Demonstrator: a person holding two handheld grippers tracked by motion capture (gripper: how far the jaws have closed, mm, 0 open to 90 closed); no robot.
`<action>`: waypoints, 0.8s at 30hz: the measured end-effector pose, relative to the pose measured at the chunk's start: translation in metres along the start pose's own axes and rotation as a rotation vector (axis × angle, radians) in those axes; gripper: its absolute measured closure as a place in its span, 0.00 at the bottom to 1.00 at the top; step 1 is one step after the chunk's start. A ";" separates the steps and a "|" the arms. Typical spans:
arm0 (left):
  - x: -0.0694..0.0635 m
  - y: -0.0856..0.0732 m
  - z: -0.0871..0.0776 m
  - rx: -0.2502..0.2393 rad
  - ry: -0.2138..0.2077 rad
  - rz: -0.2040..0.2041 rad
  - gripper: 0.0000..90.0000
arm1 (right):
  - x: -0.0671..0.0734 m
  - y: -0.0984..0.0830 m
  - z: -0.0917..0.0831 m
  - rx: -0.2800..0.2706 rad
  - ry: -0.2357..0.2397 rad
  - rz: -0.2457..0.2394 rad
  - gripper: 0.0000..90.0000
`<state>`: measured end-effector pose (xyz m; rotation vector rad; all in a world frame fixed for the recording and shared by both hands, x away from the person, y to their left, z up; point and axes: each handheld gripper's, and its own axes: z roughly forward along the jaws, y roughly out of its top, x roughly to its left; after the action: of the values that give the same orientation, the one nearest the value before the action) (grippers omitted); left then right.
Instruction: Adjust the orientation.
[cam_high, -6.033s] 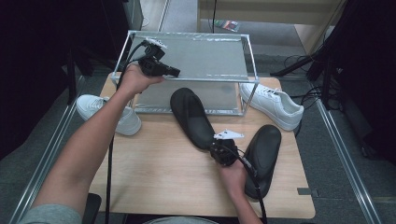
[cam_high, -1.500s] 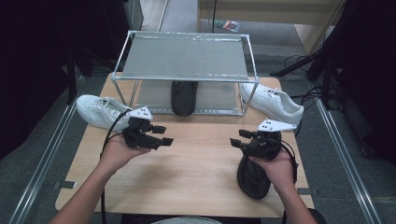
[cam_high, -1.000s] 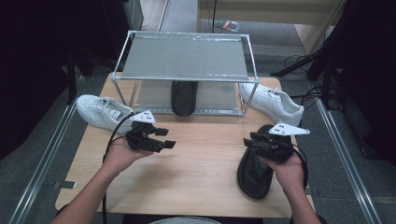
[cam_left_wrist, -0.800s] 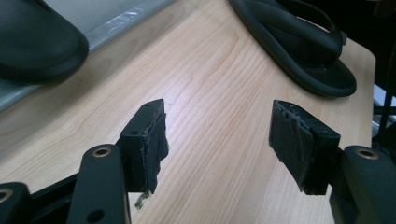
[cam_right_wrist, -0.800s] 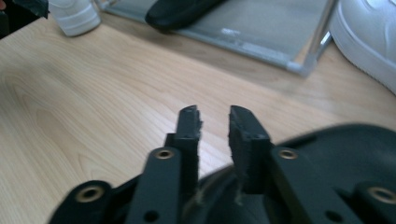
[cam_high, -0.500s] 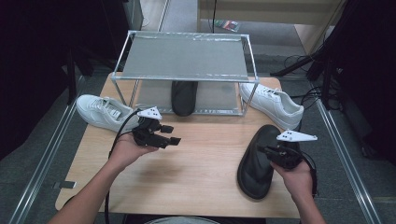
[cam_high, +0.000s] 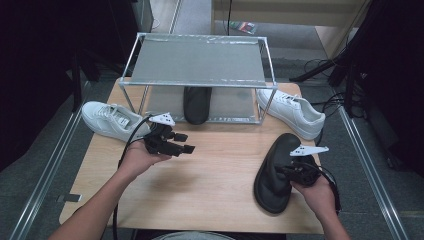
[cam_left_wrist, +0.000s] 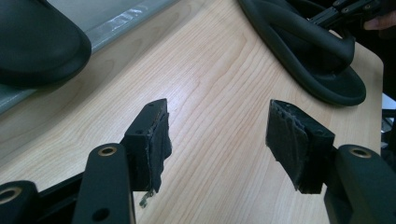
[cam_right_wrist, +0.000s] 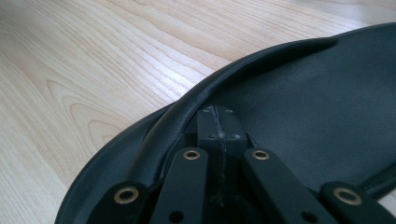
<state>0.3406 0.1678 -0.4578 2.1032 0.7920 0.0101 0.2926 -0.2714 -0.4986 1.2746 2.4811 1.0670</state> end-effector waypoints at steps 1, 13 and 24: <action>0.000 0.000 0.000 0.004 0.001 0.004 0.45 | 0.000 0.000 0.000 0.000 0.000 0.000 1.00; -0.003 -0.003 -0.001 0.019 -0.002 -0.019 0.47 | 0.011 0.012 0.014 0.002 0.054 -0.051 1.00; -0.001 -0.014 -0.008 0.016 0.031 -0.062 0.48 | 0.024 0.032 0.035 0.012 0.105 -0.105 1.00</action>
<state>0.3301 0.1788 -0.4630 2.0974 0.8782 0.0028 0.3140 -0.2223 -0.4992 1.1044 2.6022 1.1219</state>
